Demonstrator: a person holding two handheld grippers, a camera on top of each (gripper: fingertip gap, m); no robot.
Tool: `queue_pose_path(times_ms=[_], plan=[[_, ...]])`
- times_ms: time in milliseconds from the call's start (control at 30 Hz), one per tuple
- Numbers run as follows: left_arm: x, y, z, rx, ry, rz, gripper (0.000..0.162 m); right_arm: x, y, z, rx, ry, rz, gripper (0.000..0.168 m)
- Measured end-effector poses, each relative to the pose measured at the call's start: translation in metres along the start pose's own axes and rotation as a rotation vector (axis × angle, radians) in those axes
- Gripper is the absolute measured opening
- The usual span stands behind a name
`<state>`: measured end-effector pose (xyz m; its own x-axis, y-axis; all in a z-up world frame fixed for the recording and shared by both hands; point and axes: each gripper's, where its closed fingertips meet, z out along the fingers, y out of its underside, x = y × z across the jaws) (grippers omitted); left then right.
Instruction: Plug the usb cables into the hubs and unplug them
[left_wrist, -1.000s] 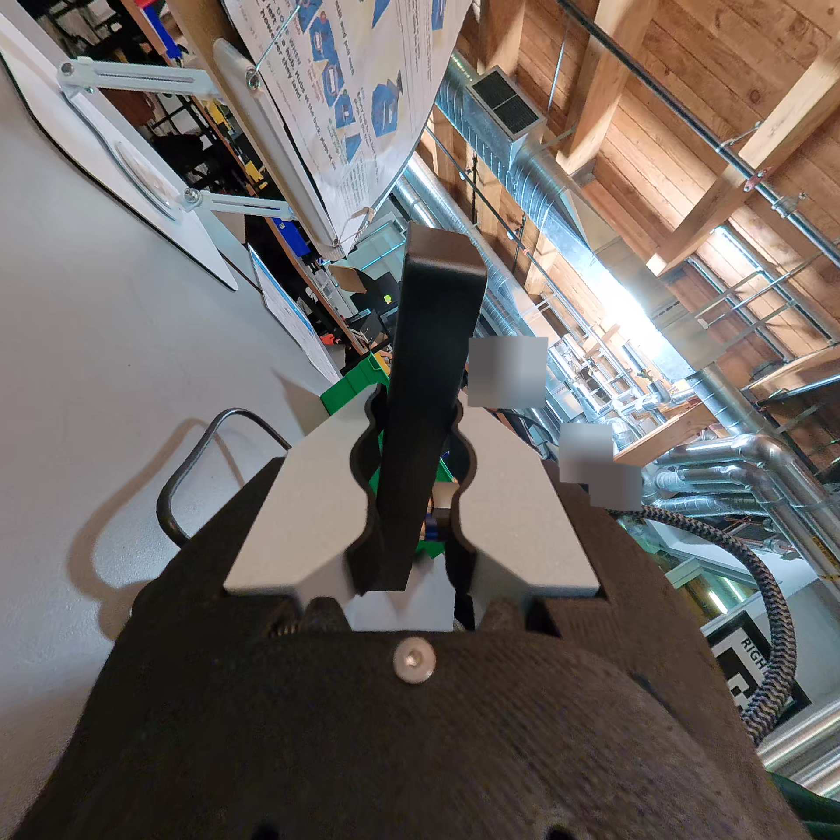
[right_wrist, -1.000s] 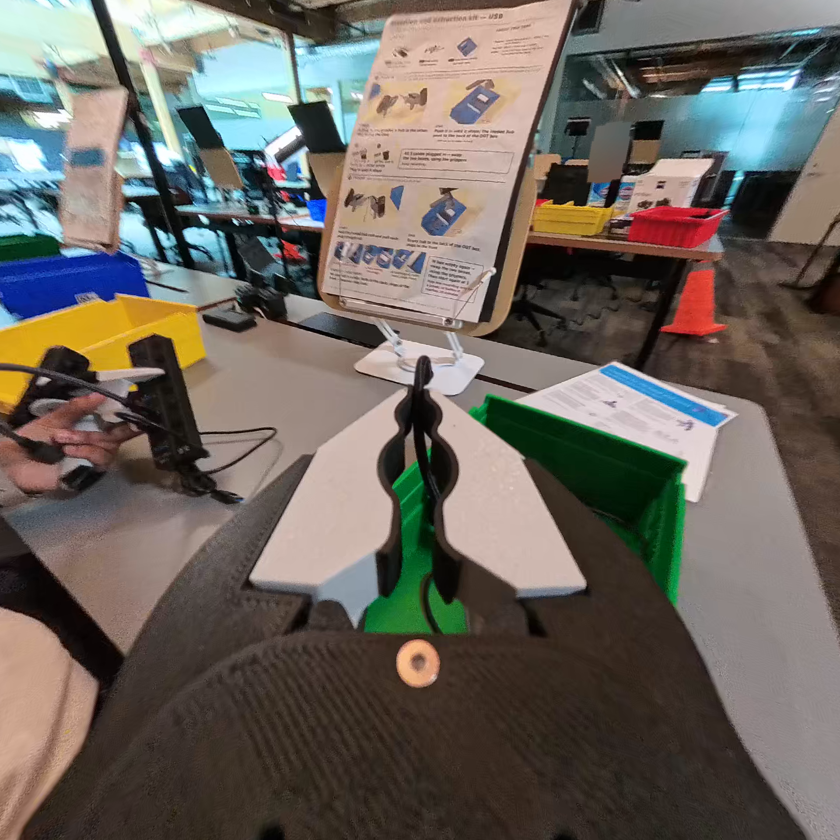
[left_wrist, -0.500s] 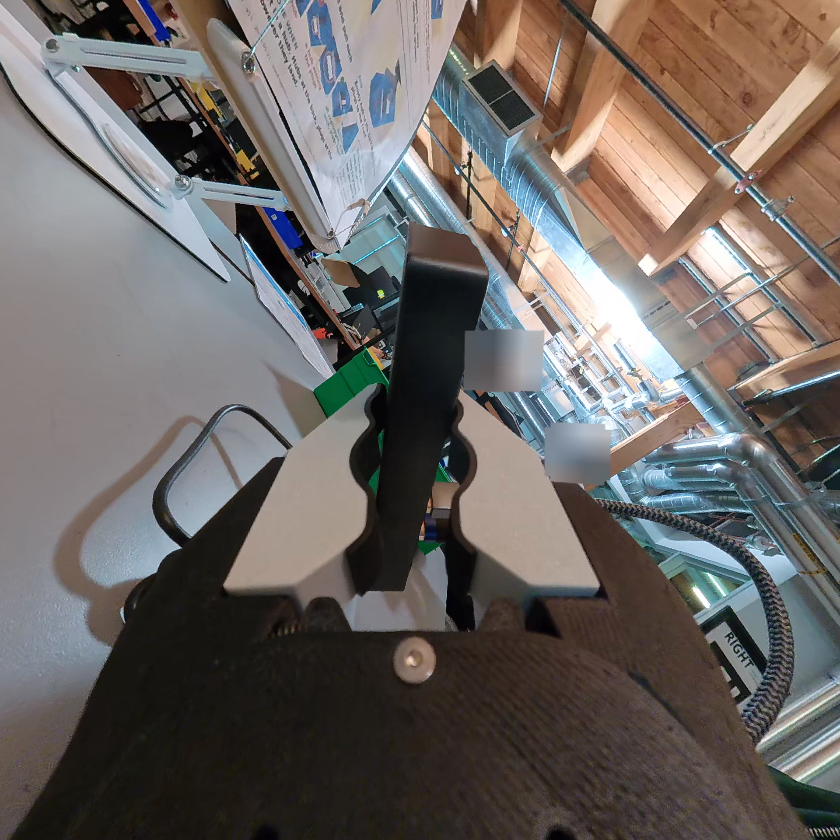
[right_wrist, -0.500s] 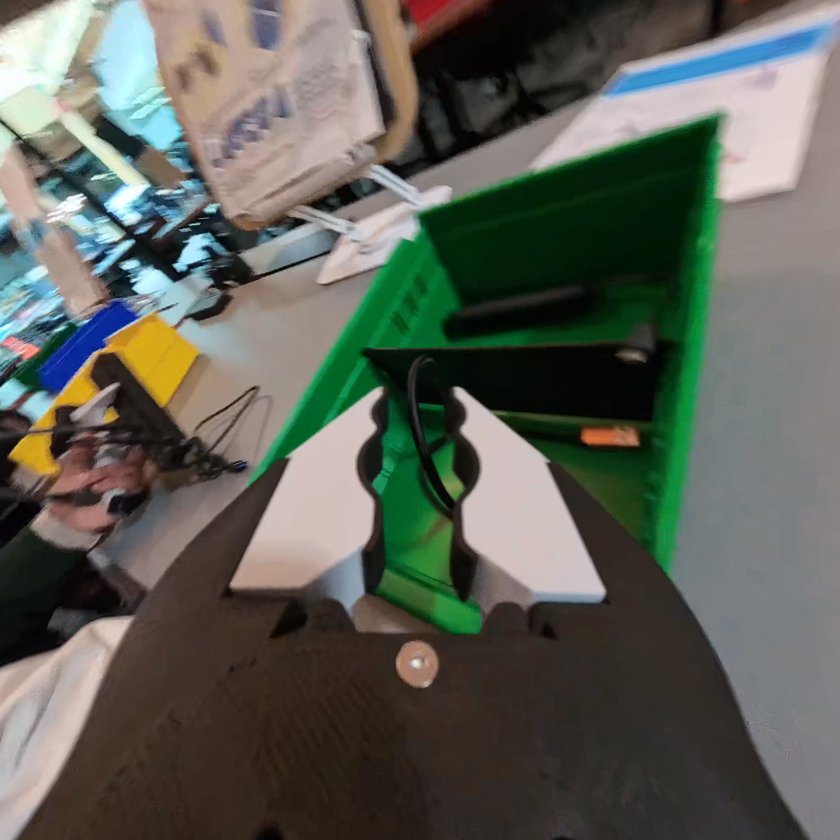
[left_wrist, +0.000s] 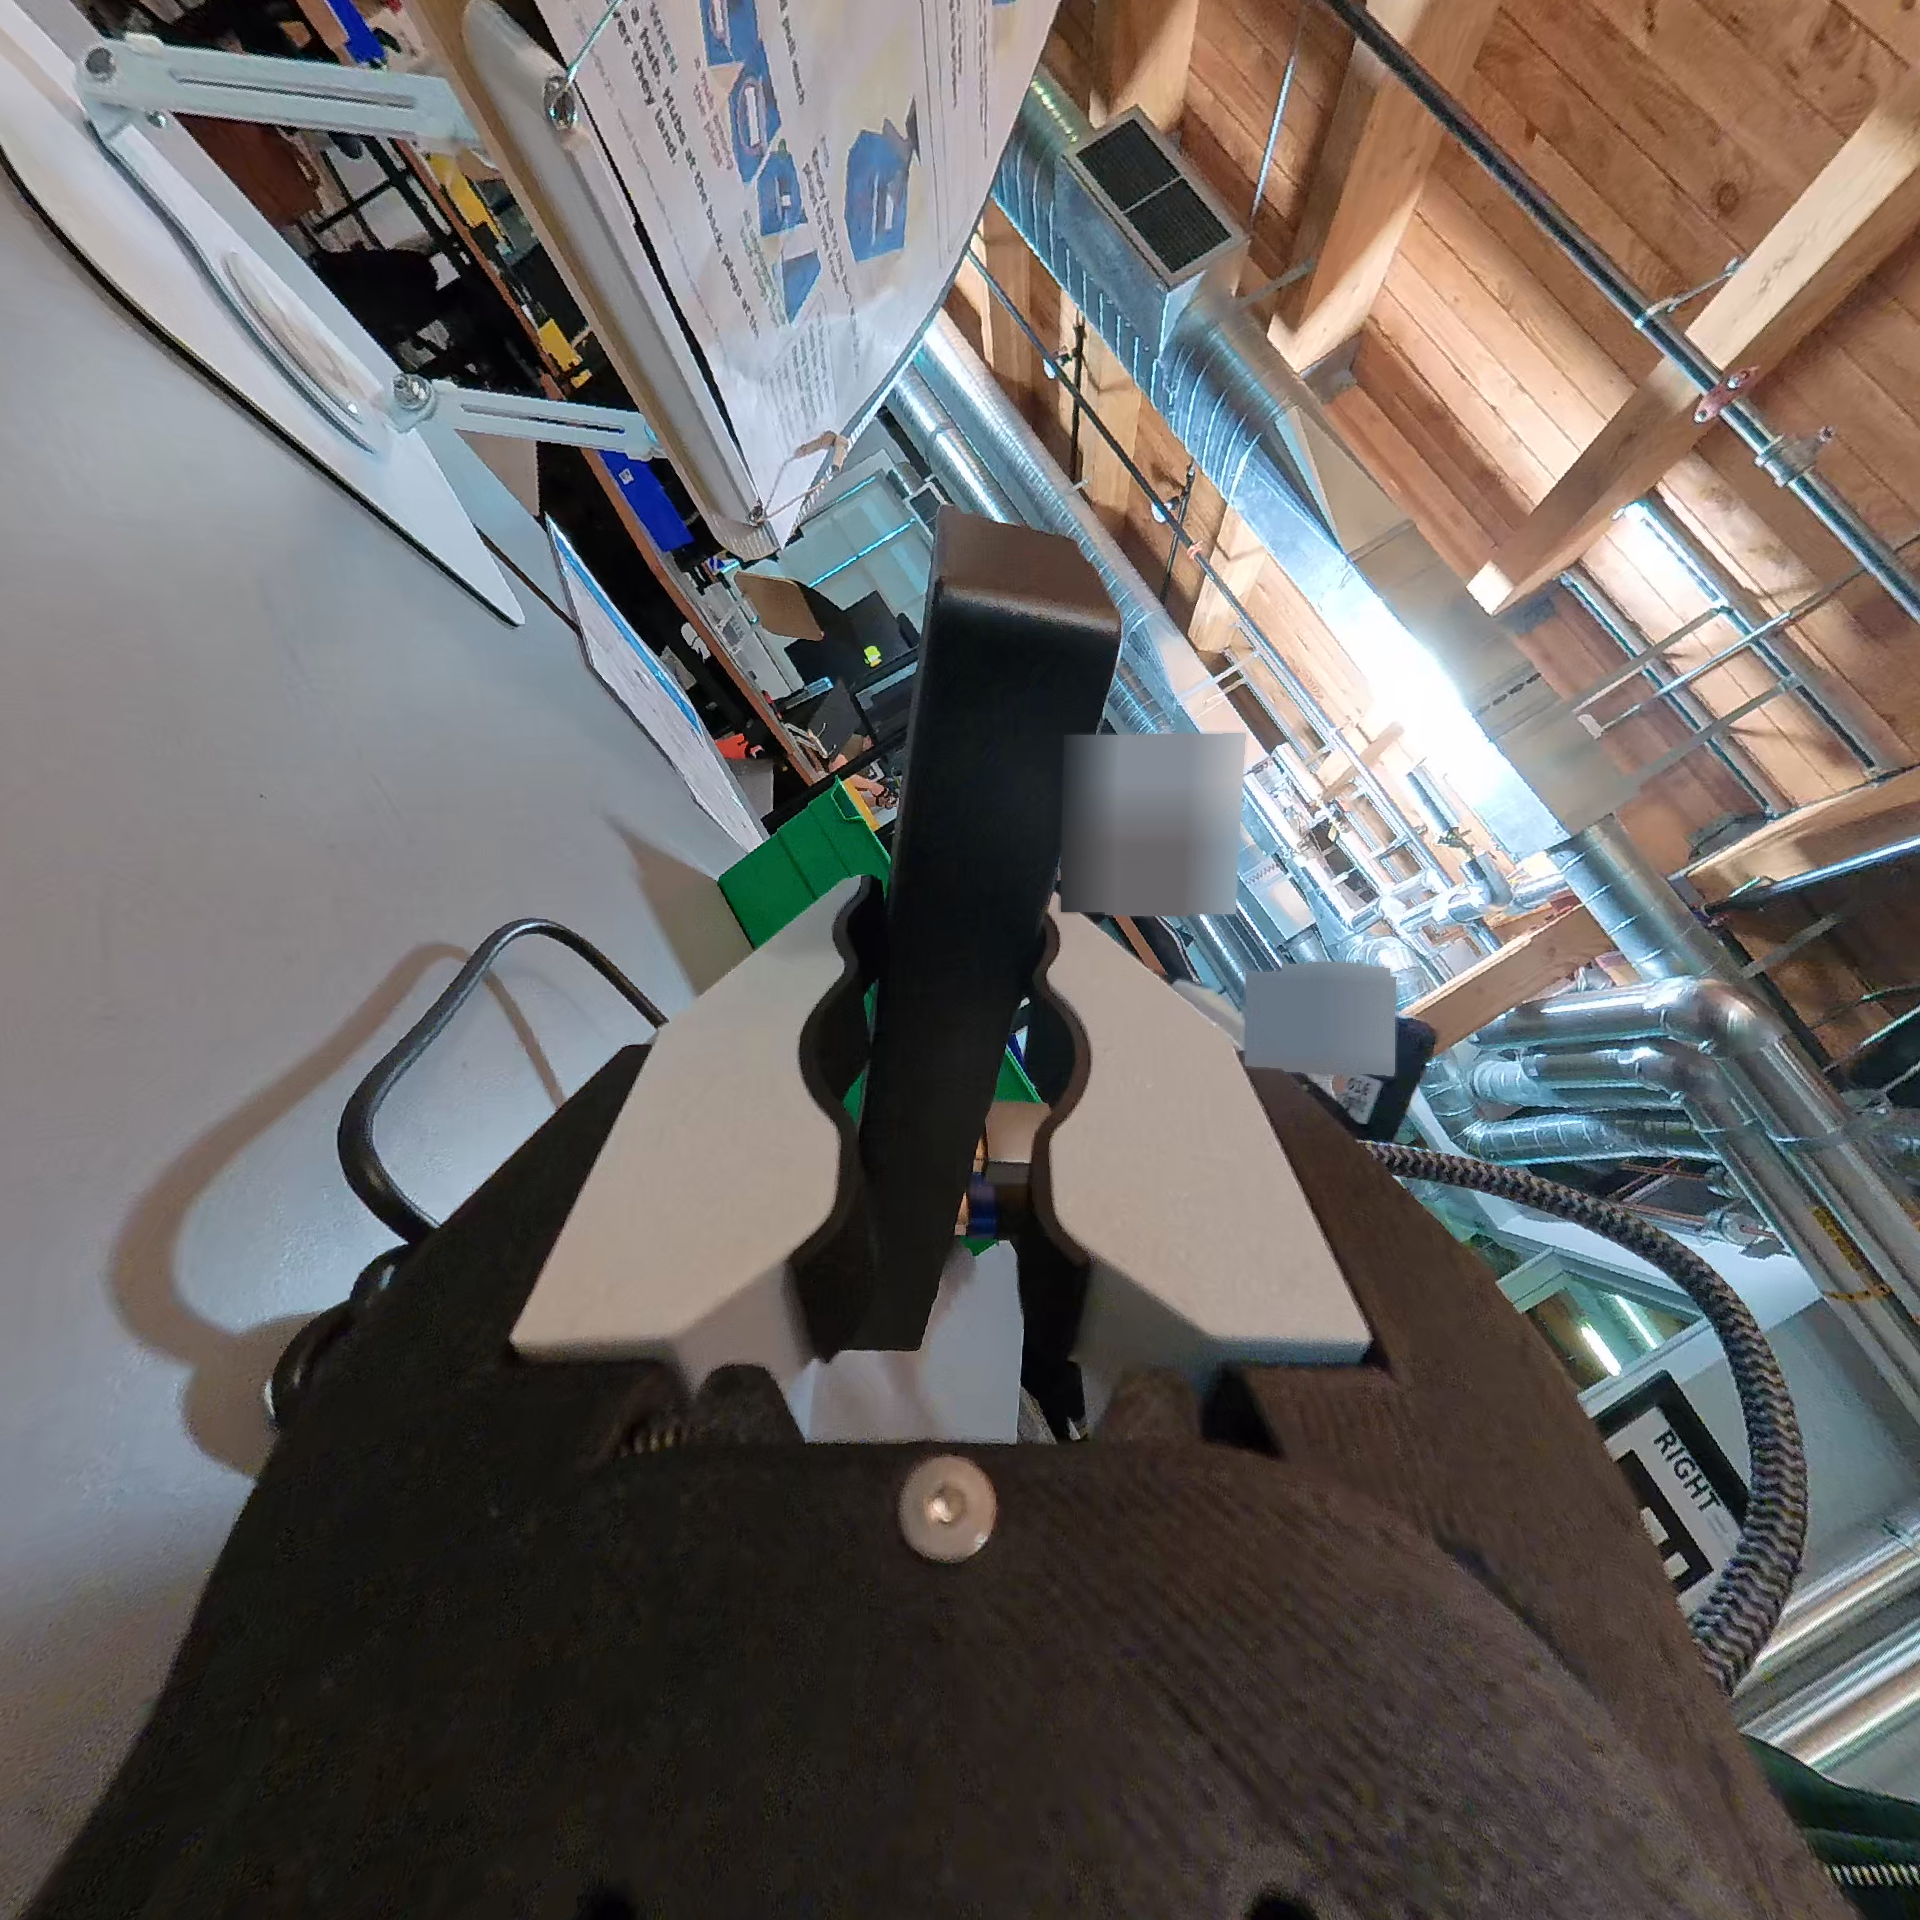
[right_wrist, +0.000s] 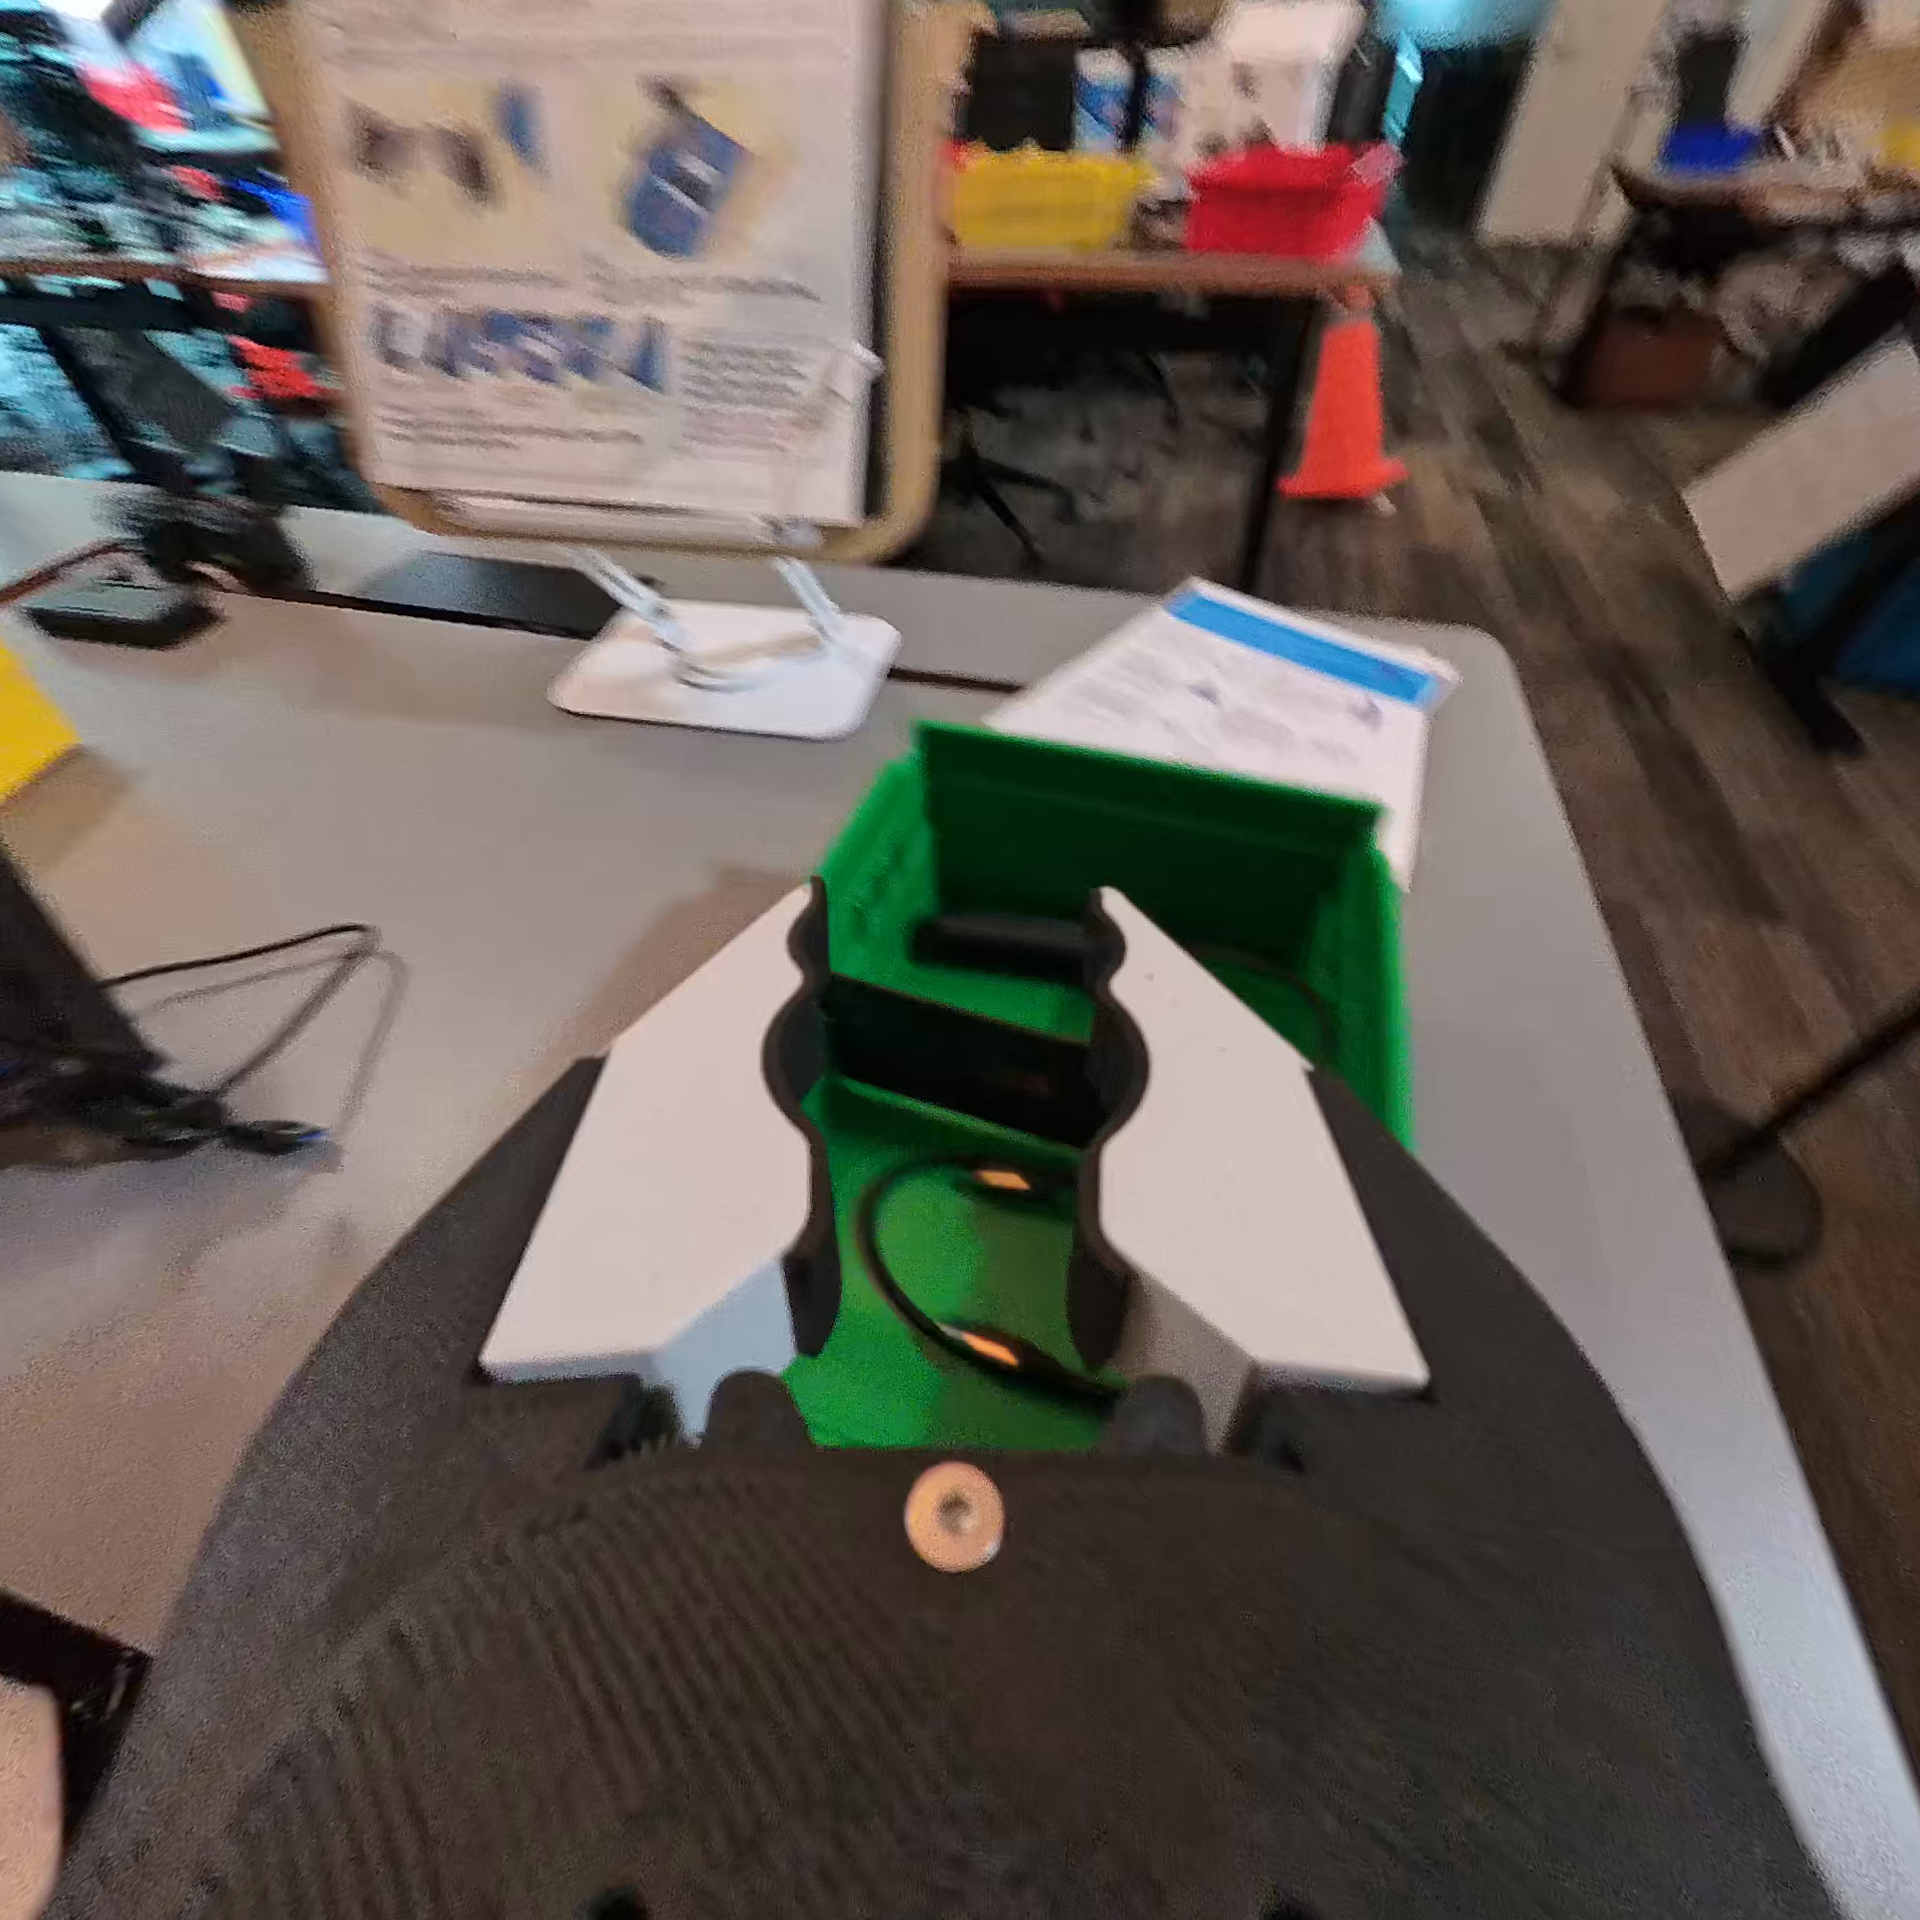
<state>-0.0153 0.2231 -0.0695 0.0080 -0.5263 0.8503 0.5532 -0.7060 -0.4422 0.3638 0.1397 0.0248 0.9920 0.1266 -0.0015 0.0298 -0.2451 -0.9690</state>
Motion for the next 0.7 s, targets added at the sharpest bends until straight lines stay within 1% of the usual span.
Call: queue_pose_path(times_ms=[100,167,267,333,400,467,533,633,700], plan=[[0.003,0.002,0.001,-0.01,0.007,0.021,0.023,-0.083,-0.019,0.018,0.073,-0.202,-0.109,0.047],[0.005,0.004,0.002,-0.019,0.015,0.027,0.023,-0.151,-0.013,0.032,0.084,-0.37,-0.199,0.047],[0.006,0.006,0.002,-0.023,0.014,0.033,0.023,-0.25,0.02,0.047,0.058,-0.585,-0.343,0.045],[0.007,0.006,0.002,-0.026,0.011,0.048,0.023,-0.297,0.049,0.054,0.011,-0.653,-0.442,0.045],[0.008,0.009,0.002,-0.043,0.012,0.061,0.023,-0.325,0.075,0.06,-0.022,-0.658,-0.552,0.044],[0.009,0.013,0.003,-0.06,0.017,0.062,0.023,-0.336,0.09,0.065,-0.018,-0.627,-0.651,0.037],[0.013,0.015,0.004,-0.061,0.039,0.048,0.023,-0.341,0.101,0.067,-0.02,-0.617,-0.712,0.037],[0.017,0.02,0.006,-0.075,0.036,0.103,0.023,-0.347,0.111,0.067,-0.058,-0.646,-0.701,0.043],[0.024,0.024,0.008,-0.094,0.057,0.153,0.023,-0.348,0.11,0.067,-0.057,-0.652,-0.675,0.044]])
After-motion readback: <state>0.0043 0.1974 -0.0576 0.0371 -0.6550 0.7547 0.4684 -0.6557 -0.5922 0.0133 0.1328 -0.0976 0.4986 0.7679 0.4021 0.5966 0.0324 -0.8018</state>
